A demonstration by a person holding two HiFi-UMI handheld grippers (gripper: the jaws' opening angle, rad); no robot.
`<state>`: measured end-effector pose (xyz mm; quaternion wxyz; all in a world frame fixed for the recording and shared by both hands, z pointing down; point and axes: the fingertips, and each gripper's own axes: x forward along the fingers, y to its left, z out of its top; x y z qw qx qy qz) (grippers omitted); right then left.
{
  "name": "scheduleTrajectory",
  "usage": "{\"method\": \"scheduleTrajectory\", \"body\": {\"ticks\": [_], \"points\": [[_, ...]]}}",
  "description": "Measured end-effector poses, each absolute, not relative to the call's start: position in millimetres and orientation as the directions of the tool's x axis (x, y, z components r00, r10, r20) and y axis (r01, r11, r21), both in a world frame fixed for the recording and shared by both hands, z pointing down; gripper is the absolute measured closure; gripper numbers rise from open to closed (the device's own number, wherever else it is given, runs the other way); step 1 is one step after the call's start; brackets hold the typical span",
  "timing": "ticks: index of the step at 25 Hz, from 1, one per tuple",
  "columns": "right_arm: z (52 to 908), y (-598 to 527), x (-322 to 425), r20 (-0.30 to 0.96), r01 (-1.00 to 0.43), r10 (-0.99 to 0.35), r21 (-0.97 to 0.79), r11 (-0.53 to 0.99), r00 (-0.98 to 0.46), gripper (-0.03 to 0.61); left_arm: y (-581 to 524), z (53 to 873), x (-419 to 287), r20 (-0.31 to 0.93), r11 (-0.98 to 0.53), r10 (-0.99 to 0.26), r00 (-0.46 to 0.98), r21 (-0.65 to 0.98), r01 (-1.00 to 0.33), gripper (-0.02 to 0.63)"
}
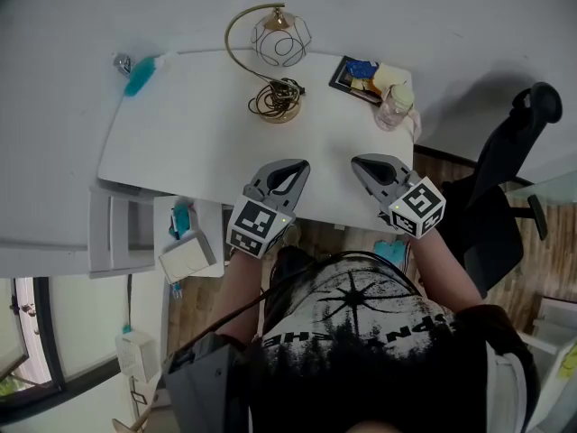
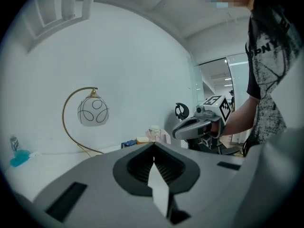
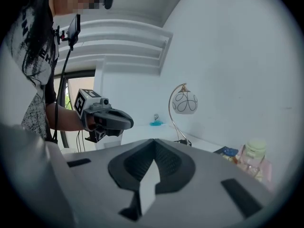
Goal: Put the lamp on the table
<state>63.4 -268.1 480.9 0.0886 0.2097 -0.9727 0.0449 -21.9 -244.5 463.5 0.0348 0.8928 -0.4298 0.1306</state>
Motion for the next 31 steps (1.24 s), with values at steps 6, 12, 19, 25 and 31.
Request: {"method": "scheduleTrajectory", "body": {"ticks": [6,12,19,25,31], "points": [[481.2,-256.5,61.4,0.207,-0.399,-0.382,-0.047,0.916,-0.901,0.560,-237.5,470.3,-15.9,0.294,-0.640,-0.744,0.600,-0.055,-0.767,0.597],[485.1,-249.7,59.0,0.226,-0.409,-0.393,-0.027,0.912,-0.892,0.560,-232.4,475.4,-13.7,0.314,-0.647,-0.732,0.605,-0.043,-0.761,0.597],[481.8,-247.7,60.4,0.205,-0.423,-0.412,-0.010,0.906,-0.888,0.560,-230.5,473.8,-12.0,0.318,-0.656,-0.725,0.611,-0.049,-0.753,0.597],[481.4,-244.8,62.2,0.209,-0.431,-0.421,-0.004,0.902,-0.883,0.561,-229.8,473.0,-13.6,0.322,-0.659,-0.722,0.613,-0.051,-0.750,0.597],[478.4,-241.6,67.6,0.193,-0.439,-0.429,-0.011,0.898,-0.883,0.561,-226.2,474.7,-7.6,0.328,-0.669,-0.713,0.620,-0.052,-0.742,0.597]]}}
